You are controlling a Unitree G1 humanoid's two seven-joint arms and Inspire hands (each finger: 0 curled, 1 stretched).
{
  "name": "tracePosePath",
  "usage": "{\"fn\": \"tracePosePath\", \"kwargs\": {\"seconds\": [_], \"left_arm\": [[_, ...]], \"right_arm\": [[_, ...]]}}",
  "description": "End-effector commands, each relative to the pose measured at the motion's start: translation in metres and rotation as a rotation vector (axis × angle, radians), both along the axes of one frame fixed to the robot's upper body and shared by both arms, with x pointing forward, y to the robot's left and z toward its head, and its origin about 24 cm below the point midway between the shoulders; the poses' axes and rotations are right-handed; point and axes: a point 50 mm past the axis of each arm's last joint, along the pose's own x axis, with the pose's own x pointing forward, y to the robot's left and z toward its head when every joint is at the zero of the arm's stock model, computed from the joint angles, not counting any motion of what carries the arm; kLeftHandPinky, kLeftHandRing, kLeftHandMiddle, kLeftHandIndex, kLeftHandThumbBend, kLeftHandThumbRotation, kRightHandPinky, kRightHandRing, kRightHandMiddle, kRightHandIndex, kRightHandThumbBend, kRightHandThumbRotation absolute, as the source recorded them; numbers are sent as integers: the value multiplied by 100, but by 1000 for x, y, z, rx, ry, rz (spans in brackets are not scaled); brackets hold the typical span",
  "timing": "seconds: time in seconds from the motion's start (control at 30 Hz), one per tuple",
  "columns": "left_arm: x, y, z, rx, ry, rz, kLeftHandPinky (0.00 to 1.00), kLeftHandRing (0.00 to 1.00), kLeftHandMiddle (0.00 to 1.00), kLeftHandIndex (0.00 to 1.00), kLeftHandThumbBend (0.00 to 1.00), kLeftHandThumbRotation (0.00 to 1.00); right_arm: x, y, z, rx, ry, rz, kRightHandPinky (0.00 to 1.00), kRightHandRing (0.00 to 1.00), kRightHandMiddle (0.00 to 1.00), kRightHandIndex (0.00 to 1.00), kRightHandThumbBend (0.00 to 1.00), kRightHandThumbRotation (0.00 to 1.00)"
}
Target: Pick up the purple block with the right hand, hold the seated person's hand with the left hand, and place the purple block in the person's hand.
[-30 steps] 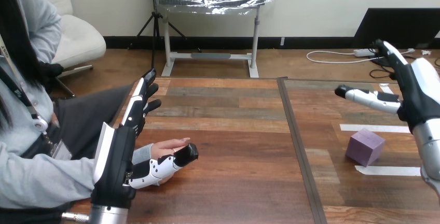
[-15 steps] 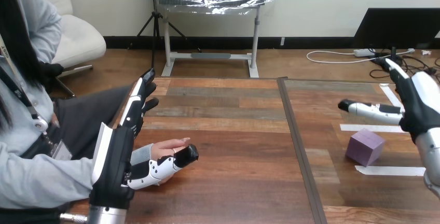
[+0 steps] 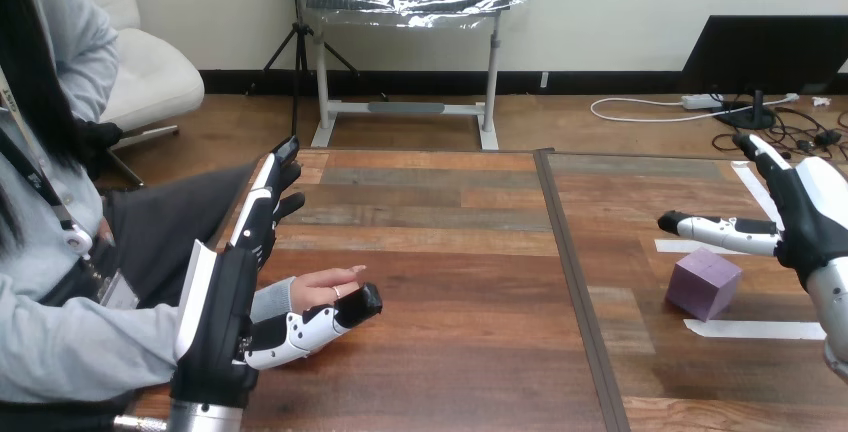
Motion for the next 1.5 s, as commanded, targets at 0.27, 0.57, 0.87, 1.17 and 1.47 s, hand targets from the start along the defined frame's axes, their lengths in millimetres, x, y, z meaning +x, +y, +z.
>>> {"fn": "tracePosePath", "kwargs": {"seconds": [0.27, 0.57, 0.87, 1.17, 1.47], "left_arm": [[8, 0, 17, -12, -88, -18, 87, 94, 96, 94, 100, 56], [7, 2, 17, -7, -87, -16, 88, 94, 96, 94, 100, 55], [6, 2, 19, -8, -95, -24, 88, 94, 97, 94, 100, 55], [6, 3, 19, -18, -98, -35, 88, 95, 97, 94, 100, 54], [5, 5, 20, -18, -97, -40, 88, 95, 97, 94, 100, 54]], "right_arm": [[11, -2, 18, -6, -27, 0, 89, 96, 94, 94, 100, 49], [7, -1, 8, -8, 9, -7, 88, 95, 93, 92, 100, 49], [4, 2, -3, 2, 64, -18, 87, 95, 93, 92, 100, 49], [0, 5, -14, 20, 107, -20, 86, 95, 94, 93, 100, 45], [-3, 9, -24, 28, 159, -30, 86, 95, 95, 93, 98, 43]]}}
